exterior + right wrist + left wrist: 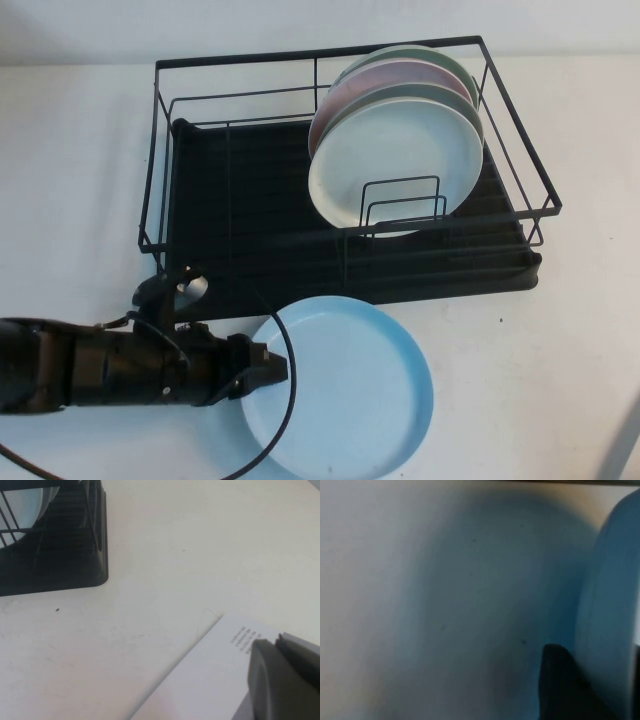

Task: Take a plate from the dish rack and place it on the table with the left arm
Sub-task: Place the plate from the table

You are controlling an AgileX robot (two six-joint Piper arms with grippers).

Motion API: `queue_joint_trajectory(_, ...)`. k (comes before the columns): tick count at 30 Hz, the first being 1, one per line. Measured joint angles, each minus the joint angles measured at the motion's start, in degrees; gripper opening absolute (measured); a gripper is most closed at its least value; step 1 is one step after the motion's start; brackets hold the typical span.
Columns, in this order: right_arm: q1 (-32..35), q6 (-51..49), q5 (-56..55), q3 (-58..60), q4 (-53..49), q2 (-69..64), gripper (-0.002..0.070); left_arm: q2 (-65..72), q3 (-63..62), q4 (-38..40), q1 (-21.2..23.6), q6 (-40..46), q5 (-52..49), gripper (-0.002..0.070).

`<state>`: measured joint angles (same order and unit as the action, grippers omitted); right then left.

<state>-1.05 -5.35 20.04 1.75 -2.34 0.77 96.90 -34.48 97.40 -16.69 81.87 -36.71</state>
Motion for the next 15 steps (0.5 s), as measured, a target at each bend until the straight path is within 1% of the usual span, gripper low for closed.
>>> queue_joint_trajectory(2, 0.00, 0.00, 0.00, 0.00, 0.00, 0.00, -0.0020, 1.38, -0.10, 0.20, 0.03, 1.87, 0.75, 0.0267)
queue_joint_trajectory(4, 0.00, 0.00, 0.00, 0.00, 0.00, 0.00, -0.0020, 1.50, -0.30, 0.92, 0.14, 3.58, 0.14, 0.0384)
queue_joint_trajectory(6, 0.00, 0.00, 0.00, 0.00, 0.00, 0.00, -0.0020, 1.38, -0.38, 1.04, 0.44, 4.46, -0.26, 0.0456)
queue_joint_trajectory(7, 0.00, 0.00, 0.00, 0.00, 0.00, 0.00, -0.0020, 1.26, -0.48, 1.04, 0.70, 4.72, -0.40, 0.0479)
queue_joint_trajectory(10, 0.00, 0.00, 0.00, 0.00, 0.00, 0.00, -0.0020, 0.03, -0.51, -1.11, 2.42, 5.13, 0.22, 0.0510)
queue_joint_trajectory(15, 0.00, 0.00, 0.00, 0.00, 0.00, 0.00, -0.0020, -5.21, -0.51, -6.72, 7.32, 4.45, 1.16, 0.0519)
